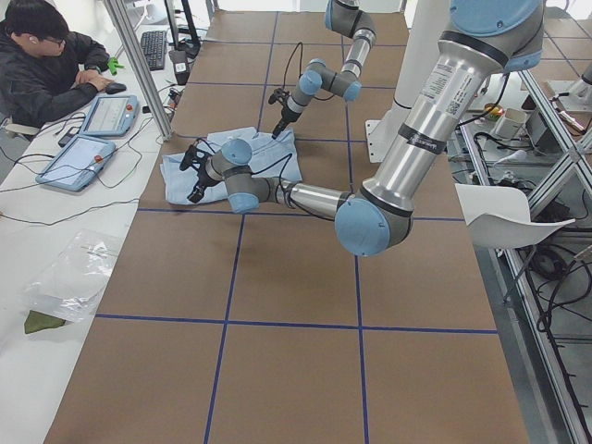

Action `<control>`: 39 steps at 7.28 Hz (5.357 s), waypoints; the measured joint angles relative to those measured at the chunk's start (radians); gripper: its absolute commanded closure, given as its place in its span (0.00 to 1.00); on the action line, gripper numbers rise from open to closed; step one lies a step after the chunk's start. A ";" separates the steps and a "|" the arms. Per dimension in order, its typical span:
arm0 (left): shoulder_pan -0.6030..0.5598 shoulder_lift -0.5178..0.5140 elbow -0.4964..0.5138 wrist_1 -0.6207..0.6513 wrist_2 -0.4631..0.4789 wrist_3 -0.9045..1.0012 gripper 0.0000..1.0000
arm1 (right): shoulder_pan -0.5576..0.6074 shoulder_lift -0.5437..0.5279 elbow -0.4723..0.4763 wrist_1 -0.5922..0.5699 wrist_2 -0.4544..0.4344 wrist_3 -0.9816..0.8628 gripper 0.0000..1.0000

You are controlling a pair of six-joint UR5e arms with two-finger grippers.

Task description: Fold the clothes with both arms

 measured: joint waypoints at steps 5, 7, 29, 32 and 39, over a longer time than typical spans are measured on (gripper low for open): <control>0.002 0.000 0.000 0.001 0.000 0.000 0.00 | -0.008 -0.001 -0.010 -0.001 0.000 0.003 0.51; 0.003 0.000 0.001 0.001 0.000 0.000 0.00 | -0.008 -0.002 -0.011 -0.001 0.000 0.002 0.76; 0.579 0.161 -0.592 0.698 0.258 -0.749 0.22 | -0.005 -0.010 0.081 0.007 -0.002 0.014 1.00; 0.577 0.162 -0.586 0.701 0.260 -0.739 1.00 | -0.005 -0.014 0.081 0.007 -0.002 0.014 1.00; 0.576 0.136 -0.700 0.701 0.250 -0.737 1.00 | -0.017 -0.265 0.418 -0.016 0.000 0.000 1.00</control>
